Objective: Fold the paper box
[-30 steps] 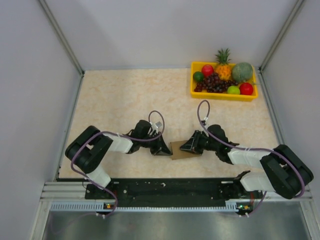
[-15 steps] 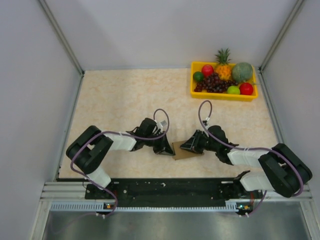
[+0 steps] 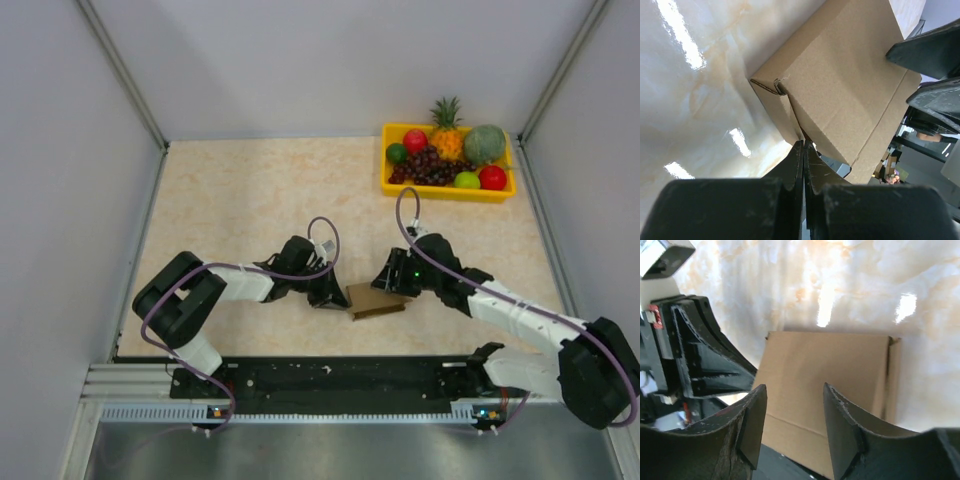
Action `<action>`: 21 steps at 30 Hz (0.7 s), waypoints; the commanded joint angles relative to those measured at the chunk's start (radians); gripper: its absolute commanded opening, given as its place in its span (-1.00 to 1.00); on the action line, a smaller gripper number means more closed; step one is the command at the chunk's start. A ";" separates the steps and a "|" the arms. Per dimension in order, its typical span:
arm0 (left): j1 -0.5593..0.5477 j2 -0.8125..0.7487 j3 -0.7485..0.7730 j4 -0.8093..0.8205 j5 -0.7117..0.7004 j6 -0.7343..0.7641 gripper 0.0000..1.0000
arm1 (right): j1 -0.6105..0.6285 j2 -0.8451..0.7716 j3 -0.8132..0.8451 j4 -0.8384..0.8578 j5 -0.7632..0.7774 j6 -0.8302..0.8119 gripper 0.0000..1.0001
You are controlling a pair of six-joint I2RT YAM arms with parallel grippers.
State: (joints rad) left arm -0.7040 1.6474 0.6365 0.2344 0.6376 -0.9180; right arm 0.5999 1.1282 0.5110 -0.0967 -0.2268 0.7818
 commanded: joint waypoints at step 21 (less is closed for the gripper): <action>0.006 -0.061 0.032 -0.041 0.001 0.062 -1.00 | -0.129 -0.079 -0.100 -0.097 -0.140 -0.150 0.39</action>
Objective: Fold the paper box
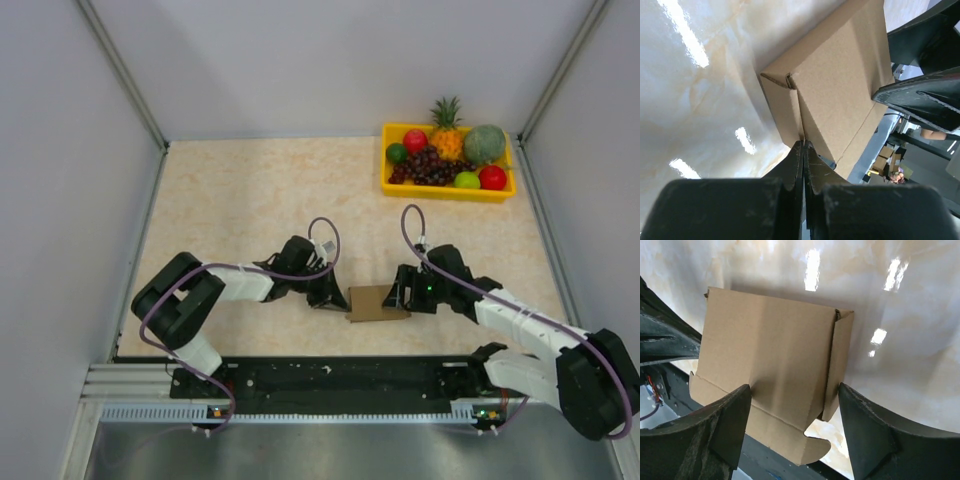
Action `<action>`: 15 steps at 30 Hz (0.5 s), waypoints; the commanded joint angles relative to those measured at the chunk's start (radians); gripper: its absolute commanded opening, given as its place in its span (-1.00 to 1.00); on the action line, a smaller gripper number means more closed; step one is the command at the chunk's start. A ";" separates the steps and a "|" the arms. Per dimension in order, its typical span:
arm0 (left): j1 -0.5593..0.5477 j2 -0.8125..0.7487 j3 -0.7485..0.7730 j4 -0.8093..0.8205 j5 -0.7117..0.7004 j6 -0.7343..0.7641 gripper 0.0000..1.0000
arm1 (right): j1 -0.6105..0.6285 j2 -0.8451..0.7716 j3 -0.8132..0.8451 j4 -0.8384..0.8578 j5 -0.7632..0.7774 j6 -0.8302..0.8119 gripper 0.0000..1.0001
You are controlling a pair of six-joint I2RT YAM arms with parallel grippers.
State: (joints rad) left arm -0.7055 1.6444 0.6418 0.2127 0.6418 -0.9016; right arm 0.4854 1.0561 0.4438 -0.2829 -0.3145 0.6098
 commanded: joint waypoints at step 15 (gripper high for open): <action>0.057 -0.135 -0.025 -0.163 0.032 0.113 -1.00 | -0.021 0.045 -0.070 0.264 -0.098 0.110 0.20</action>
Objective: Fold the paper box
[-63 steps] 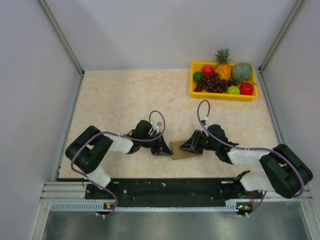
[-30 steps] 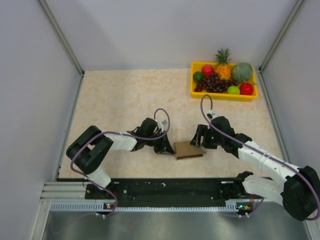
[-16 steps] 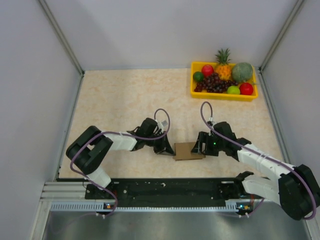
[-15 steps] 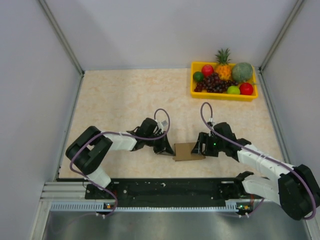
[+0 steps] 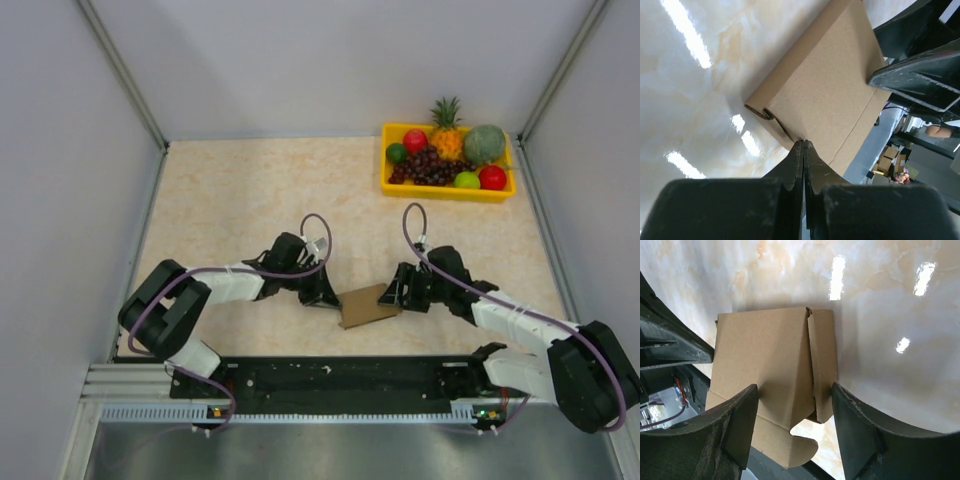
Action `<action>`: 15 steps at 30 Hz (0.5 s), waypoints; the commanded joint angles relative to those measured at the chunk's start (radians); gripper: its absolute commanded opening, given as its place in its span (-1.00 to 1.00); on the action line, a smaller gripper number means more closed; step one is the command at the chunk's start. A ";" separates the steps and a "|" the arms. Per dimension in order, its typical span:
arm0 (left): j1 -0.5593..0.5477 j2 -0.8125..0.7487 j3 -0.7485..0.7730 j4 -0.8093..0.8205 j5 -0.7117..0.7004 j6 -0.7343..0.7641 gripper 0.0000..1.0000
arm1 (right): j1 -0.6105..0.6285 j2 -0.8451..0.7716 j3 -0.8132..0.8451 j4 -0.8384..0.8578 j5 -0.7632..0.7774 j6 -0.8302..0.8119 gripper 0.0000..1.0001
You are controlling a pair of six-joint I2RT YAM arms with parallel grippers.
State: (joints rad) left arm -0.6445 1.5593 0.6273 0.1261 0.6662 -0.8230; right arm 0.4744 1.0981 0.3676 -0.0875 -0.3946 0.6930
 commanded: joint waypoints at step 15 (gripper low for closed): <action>-0.043 -0.140 -0.149 0.099 -0.011 -0.123 -1.00 | -0.010 0.014 -0.018 0.134 -0.049 0.054 0.21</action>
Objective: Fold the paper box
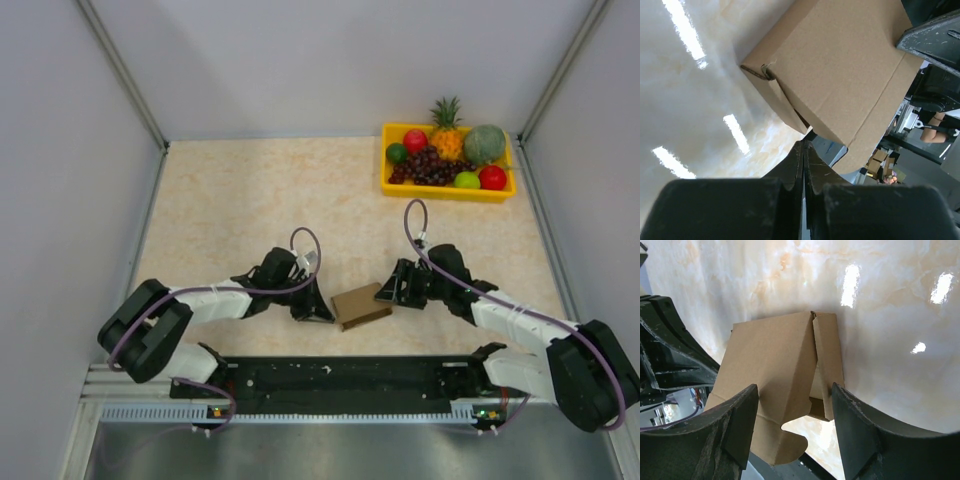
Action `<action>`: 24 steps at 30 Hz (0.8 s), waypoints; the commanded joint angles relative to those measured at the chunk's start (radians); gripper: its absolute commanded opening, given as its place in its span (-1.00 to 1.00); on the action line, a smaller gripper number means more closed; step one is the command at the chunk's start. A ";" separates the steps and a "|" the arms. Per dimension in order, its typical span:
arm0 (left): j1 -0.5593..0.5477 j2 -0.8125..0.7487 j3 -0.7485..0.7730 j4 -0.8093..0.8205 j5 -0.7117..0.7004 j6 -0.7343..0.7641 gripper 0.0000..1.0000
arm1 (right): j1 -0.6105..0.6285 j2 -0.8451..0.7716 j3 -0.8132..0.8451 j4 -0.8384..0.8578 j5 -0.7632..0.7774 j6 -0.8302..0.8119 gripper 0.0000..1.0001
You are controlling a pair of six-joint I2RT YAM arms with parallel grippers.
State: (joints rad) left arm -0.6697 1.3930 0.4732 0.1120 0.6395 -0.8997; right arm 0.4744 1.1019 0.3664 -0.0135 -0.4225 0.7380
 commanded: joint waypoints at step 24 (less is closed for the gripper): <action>-0.033 0.111 0.061 0.125 -0.060 -0.042 -1.00 | 0.015 0.068 -0.070 0.158 -0.035 0.100 -0.05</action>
State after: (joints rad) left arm -0.6968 1.5124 0.4862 0.2283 0.6487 -0.9852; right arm 0.4755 1.1492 0.3073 0.0986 -0.4332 0.8238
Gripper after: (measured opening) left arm 0.009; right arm 0.523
